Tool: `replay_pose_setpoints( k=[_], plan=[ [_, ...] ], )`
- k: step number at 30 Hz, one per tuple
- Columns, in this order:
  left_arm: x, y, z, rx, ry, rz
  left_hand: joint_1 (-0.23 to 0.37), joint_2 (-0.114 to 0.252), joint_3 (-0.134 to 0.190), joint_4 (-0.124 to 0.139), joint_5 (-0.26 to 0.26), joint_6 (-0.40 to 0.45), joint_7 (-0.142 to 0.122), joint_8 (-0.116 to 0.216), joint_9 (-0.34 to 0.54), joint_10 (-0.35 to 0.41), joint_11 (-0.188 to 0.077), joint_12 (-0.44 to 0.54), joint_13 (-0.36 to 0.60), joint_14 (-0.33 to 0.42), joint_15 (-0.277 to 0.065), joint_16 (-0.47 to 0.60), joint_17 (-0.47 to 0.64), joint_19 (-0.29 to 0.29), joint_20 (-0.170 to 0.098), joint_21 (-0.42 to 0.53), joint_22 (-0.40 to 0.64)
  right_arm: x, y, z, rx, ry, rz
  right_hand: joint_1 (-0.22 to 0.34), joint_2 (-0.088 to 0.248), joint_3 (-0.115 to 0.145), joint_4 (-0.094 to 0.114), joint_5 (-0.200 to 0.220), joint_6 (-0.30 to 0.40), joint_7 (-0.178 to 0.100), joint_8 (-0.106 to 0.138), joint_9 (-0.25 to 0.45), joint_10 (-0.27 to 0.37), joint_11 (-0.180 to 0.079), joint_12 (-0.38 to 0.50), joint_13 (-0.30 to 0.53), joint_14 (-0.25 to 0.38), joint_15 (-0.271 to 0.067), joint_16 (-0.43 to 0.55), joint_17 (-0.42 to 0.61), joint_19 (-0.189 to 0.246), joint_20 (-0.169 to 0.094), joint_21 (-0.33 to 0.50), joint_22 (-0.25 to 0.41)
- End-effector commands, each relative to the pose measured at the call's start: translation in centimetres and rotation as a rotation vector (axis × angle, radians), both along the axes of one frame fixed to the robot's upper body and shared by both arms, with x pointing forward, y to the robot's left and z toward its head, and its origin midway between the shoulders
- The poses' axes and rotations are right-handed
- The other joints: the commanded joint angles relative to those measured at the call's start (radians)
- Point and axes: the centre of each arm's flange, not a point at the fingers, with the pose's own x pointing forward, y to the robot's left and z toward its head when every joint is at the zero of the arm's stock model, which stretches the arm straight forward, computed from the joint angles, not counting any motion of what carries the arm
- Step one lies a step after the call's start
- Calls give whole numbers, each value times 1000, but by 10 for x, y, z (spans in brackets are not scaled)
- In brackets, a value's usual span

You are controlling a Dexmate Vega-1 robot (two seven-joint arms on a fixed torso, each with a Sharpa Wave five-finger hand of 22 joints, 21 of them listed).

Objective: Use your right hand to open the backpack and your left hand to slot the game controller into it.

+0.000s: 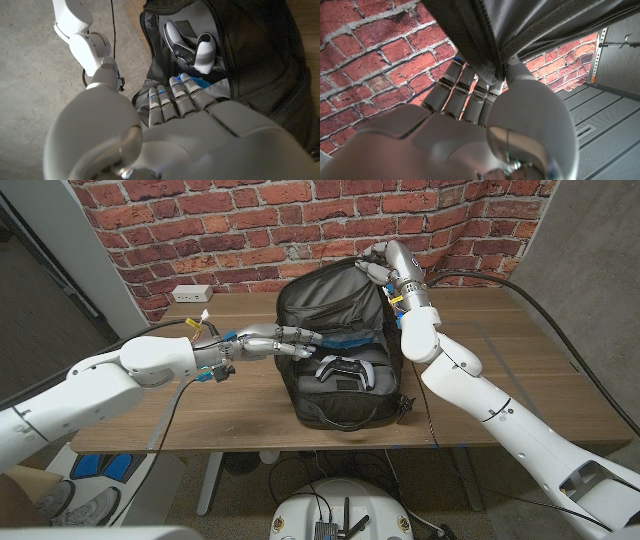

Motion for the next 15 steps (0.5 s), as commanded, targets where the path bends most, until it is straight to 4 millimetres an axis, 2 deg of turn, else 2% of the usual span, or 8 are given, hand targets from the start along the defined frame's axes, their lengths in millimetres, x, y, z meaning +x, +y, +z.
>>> replay_pose_setpoints(
  k=[1, 15],
  plan=[
    [-7, 18, -9, -62, 18, 19, 4, 15, 8, -6, 2, 18, -3, 10, 2, 15, -3, 5, -1, 14, -86, 6, 1, 10, -98, 6, 4, 5, 4, 1, -1, 5, 3, 10, 11, 2, 7, 3, 10, -5, 2, 6, 8, -4, -1, 2, 7, -118, -5, 1, -9, -130, 5, 1],
    [-21, 48, -14, -100, 13, 107, 1, 16, 7, -6, 0, 34, -4, 11, 2, 33, -3, 7, 0, 31, -88, 7, 1, 22, -93, 8, 4, 9, 9, 0, -5, 12, 4, 10, 12, 2, 7, 3, 11, -5, 1, 6, 10, -2, -3, 3, 8, -118, -6, 3, -11, -131, 9, 0]
  ],
)
